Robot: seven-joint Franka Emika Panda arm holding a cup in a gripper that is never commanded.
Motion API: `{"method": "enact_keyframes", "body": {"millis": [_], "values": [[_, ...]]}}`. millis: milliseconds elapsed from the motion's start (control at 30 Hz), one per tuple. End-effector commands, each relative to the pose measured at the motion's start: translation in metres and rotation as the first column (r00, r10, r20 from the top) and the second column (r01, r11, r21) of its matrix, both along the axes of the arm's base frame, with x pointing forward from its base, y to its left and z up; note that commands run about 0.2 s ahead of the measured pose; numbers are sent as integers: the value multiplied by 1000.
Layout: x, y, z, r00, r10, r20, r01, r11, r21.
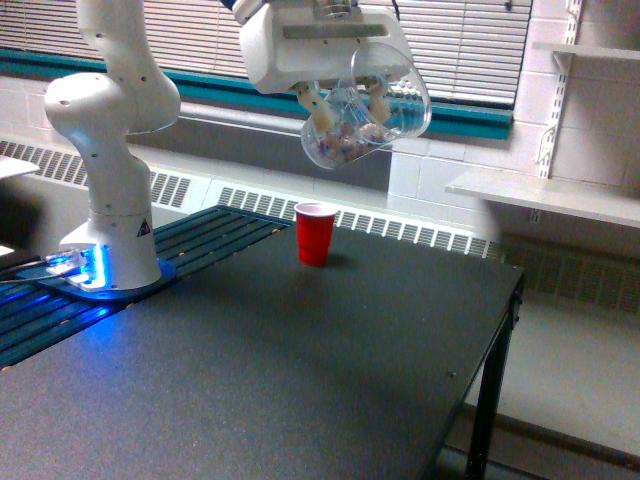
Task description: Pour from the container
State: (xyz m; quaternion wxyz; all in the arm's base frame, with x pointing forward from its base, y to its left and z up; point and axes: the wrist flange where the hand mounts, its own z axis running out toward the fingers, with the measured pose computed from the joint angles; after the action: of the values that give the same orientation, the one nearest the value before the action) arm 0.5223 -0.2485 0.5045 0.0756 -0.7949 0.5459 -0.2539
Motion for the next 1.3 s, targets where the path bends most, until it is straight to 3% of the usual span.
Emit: {"method": "enact_keyframes", "body": {"millis": [33, 433, 800, 1033, 1300], "values": [[-1, -4, 5, 1000, -8, 6, 8, 1000, -6], [7, 22, 12, 1000, 30, 1, -30, 998, -48], [18, 80, 1, 993, 117, -17, -118, 990, -78], [19, 125, -5, 983, 179, -31, -181, 978, -107], [16, 189, -16, 960, 273, -63, -279, 949, -144]]}}
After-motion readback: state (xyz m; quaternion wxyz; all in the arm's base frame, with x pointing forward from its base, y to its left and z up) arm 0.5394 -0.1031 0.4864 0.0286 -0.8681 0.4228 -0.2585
